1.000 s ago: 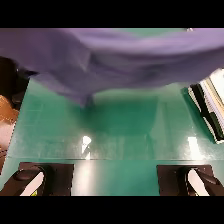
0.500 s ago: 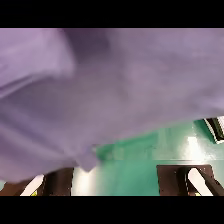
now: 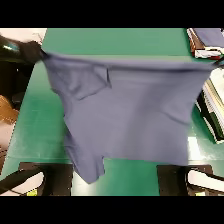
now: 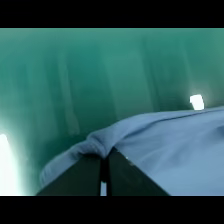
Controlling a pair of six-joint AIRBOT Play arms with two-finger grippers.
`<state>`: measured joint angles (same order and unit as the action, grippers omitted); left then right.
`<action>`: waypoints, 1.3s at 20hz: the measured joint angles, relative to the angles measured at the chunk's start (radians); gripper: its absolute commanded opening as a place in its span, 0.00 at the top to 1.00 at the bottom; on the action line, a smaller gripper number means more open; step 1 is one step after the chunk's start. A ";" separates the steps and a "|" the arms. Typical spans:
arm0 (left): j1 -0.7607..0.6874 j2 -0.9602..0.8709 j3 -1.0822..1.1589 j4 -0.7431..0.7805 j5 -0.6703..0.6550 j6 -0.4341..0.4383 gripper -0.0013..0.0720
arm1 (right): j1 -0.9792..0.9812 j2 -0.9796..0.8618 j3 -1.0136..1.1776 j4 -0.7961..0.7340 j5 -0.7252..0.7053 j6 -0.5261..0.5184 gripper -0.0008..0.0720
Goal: Fold the shirts.
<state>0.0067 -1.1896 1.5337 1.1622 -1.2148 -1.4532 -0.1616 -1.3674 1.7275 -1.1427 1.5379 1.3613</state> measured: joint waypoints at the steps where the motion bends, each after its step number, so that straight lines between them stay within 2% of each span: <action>1: 0.000 -0.064 -0.019 -0.005 0.034 0.021 0.95 | 0.034 -0.061 -0.013 -0.028 -0.019 0.005 0.97; 6: 0.000 -0.335 -0.005 -0.054 0.250 0.083 0.95 | 0.119 -0.314 0.058 -0.091 -0.160 0.039 0.97; 10: 0.001 -0.427 0.070 -0.072 0.313 0.124 0.95 | 0.135 -0.409 0.175 -0.100 -0.207 0.066 0.97; 12: 0.005 -0.438 0.109 -0.071 0.269 0.136 0.95 | 0.138 -0.426 0.213 -0.106 -0.188 0.066 0.97; 18: 0.014 -0.440 0.089 0.011 -0.003 0.150 0.95 | 0.153 -0.417 0.187 -0.126 -0.061 0.064 0.97; 22: 0.015 -0.440 -0.027 0.035 -0.019 0.146 0.95 | 0.178 -0.362 0.014 -0.151 -0.098 0.063 0.97; 23: 0.015 -0.440 -0.056 0.038 -0.007 0.145 0.92 | 0.186 -0.350 -0.027 -0.152 -0.117 0.063 0.97; 25: 0.015 -0.440 -0.093 0.043 0.009 0.137 0.17 | 0.199 -0.329 -0.102 -0.158 -0.168 0.066 0.93; 26: 0.016 -0.440 -0.107 0.045 0.014 0.126 0.26 | 0.203 -0.315 -0.134 -0.158 -0.196 0.071 0.64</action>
<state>0.0223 -1.6299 1.4269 1.2072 -1.2007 -1.3270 0.0414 -1.6829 1.5940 -1.3010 1.3422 1.4319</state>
